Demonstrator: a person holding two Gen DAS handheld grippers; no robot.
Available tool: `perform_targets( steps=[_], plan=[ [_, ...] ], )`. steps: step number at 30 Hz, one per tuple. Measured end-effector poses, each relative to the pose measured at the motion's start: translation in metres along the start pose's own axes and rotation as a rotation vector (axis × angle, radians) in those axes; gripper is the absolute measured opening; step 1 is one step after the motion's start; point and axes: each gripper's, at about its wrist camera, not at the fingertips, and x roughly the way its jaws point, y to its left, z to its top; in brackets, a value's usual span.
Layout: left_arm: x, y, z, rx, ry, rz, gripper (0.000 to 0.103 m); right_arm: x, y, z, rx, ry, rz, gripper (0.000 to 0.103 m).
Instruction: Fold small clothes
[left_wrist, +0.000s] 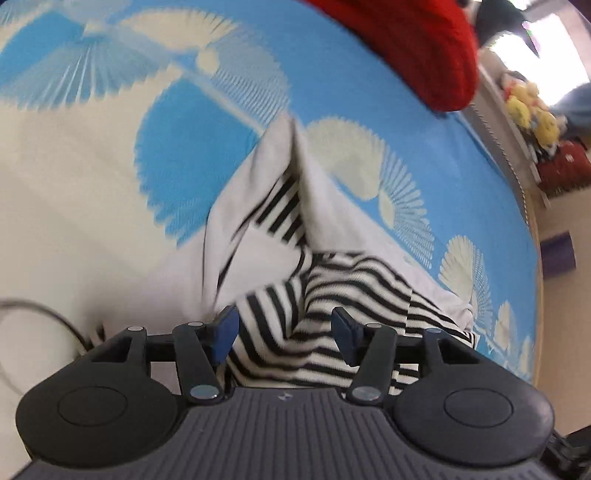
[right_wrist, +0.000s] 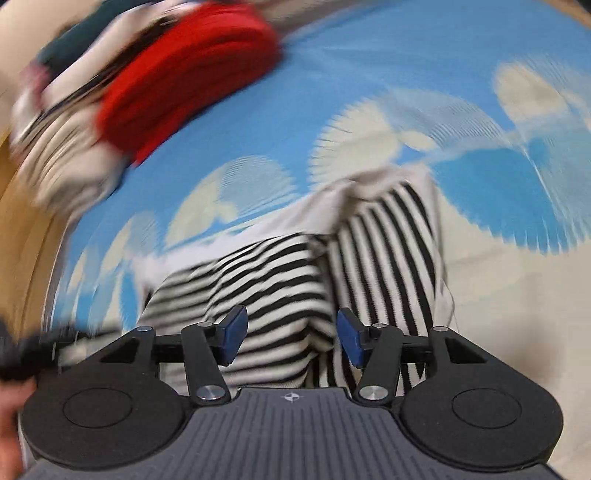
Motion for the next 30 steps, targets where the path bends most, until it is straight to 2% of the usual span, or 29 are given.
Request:
perform_targets(
  steps=[2,5,6,8,9,10,11,15,17,18,20,22,23,24,26,27,28,29,30],
  plan=[
    [0.01,0.001,-0.003,-0.013,0.04,-0.016,0.06,0.017,-0.01,0.001,0.095,0.016,0.0,0.057],
    [0.016,0.0,-0.006,0.011,0.047,-0.02,0.059,0.04,-0.017,-0.009,0.174,0.063,-0.002,0.056],
    [0.017,-0.001,-0.006,0.021,0.045,-0.012,0.055,0.042,-0.017,-0.011,0.182,0.07,0.007,0.052],
    [0.019,-0.002,-0.007,0.037,0.047,0.001,0.044,0.041,-0.013,-0.013,0.187,0.06,0.026,0.026],
    [0.018,-0.004,-0.008,0.055,0.048,-0.004,0.027,0.037,-0.011,-0.013,0.186,0.042,0.039,0.004],
    [0.015,-0.006,-0.008,0.081,0.04,-0.02,0.012,0.034,-0.01,-0.011,0.188,0.024,0.045,0.002],
    [0.009,-0.008,-0.008,0.093,0.015,-0.047,0.003,0.028,-0.01,-0.011,0.193,0.001,0.056,0.001],
    [-0.035,-0.008,-0.001,0.088,-0.204,-0.254,0.003,-0.014,-0.004,0.001,0.207,-0.188,0.15,0.001],
    [-0.045,-0.003,0.002,0.085,-0.254,-0.293,0.003,-0.03,-0.008,0.003,0.201,-0.277,0.154,0.001],
    [-0.042,0.0,0.004,0.078,-0.237,-0.278,0.003,-0.033,-0.012,0.004,0.223,-0.297,0.146,0.001],
    [-0.02,0.007,0.003,0.077,-0.11,-0.137,0.004,-0.027,-0.02,0.004,0.26,-0.255,0.124,0.001],
    [0.012,0.021,-0.004,0.044,0.049,0.034,0.006,-0.006,-0.022,-0.001,0.237,-0.106,0.023,0.001],
    [0.02,0.029,-0.007,-0.002,0.085,0.064,0.006,0.004,-0.023,-0.005,0.223,-0.041,-0.019,0.001],
    [0.023,0.034,-0.008,-0.034,0.093,0.062,0.006,0.016,-0.027,-0.009,0.225,0.026,-0.061,0.001],
    [0.016,0.028,-0.005,-0.007,0.054,0.044,0.007,0.035,-0.029,-0.016,0.252,0.103,-0.094,0.006],
    [0.009,0.024,-0.002,0.011,0.014,0.028,0.013,0.037,-0.027,-0.015,0.24,0.105,-0.1,0.007],
    [0.003,0.021,0.0,0.021,-0.027,0.001,0.029,0.035,-0.024,-0.013,0.22,0.088,-0.108,0.008],
    [-0.001,0.019,0.001,0.023,-0.047,-0.02,0.041,0.03,-0.021,-0.011,0.203,0.056,-0.111,0.013],
    [-0.002,0.018,0.001,0.024,-0.048,-0.033,0.059,0.024,-0.018,-0.01,0.193,0.023,-0.102,0.03]
  ],
)
